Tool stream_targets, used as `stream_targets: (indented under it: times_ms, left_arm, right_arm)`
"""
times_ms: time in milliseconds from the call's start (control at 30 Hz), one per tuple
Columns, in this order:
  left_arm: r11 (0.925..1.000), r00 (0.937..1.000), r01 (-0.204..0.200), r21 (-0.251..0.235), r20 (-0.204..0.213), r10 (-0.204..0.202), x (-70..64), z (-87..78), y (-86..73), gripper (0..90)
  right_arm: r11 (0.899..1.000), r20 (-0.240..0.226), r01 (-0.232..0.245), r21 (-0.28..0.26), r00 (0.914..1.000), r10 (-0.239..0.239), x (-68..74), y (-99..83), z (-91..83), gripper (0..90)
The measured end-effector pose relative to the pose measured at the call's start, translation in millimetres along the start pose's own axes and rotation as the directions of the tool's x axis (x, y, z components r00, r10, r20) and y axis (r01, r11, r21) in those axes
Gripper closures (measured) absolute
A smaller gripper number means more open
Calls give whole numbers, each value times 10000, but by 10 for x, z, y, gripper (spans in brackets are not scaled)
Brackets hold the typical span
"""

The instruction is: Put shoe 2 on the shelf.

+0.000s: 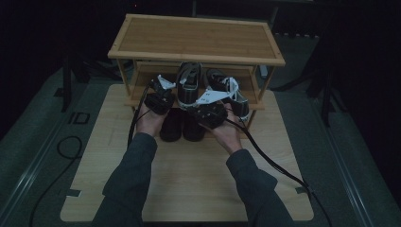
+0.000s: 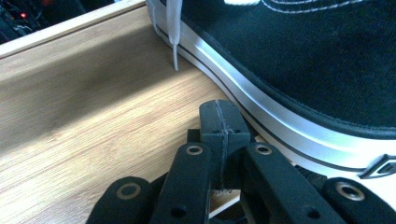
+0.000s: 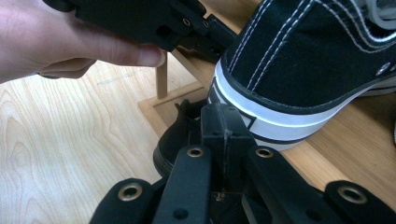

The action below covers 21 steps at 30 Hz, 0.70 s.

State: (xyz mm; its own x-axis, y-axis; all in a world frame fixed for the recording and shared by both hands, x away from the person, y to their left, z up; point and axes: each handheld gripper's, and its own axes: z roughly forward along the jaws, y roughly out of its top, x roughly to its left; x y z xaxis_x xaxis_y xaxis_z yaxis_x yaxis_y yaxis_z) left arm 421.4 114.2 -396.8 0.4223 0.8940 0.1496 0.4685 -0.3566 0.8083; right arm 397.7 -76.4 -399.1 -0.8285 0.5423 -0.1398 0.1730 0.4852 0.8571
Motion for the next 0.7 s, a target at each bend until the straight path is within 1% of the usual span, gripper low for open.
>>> stream_targets:
  times_ms: [167,233,267,367,500,533,567,600,633,667,700]
  left_arm:
    - [10000,10000,9,-12,-63,-9,-8,-1,-4,900]
    - [10000,10000,-11,15,-32,11,1,-4,-4,900]
    - [10000,10000,65,-46,13,-65,3,1,-5,900]
    - [10000,10000,30,-35,13,-30,1,0,-4,900]
    - [9999,9999,119,-48,93,-119,11,-2,-12,900]
    - [9998,9998,160,-74,115,-159,13,0,-12,900]
    - [9998,9998,160,-74,115,-159,13,0,-12,900]
    - [9997,9996,231,-104,140,-230,13,0,-15,900]
    - [9997,9996,231,-104,140,-230,13,0,-15,900]
    - [9996,9996,249,-97,168,-248,19,1,-13,900]
    - [9996,9996,249,-97,168,-248,19,1,-13,900]
  right_arm:
    - [10000,-12,78,7,10000,-78,13,22,24,900]
    - [10000,-33,42,39,10000,-42,27,37,45,900]
    - [10000,-7,72,50,10000,-72,35,43,53,900]
    - [10000,-78,14,54,10000,-13,24,40,48,900]
    - [9997,-181,-26,257,9998,31,14,42,28,900]
    - [9992,-239,98,384,9997,-89,16,31,12,900]
    - [9992,-239,98,384,9997,-89,16,31,12,900]
    - [9986,-331,263,452,9991,-248,29,25,-15,900]
    - [9986,-331,263,452,9991,-248,29,25,-15,900]
    - [9975,-447,439,558,9981,-414,50,25,-40,900]
    - [9975,-447,439,558,9981,-414,50,25,-40,900]
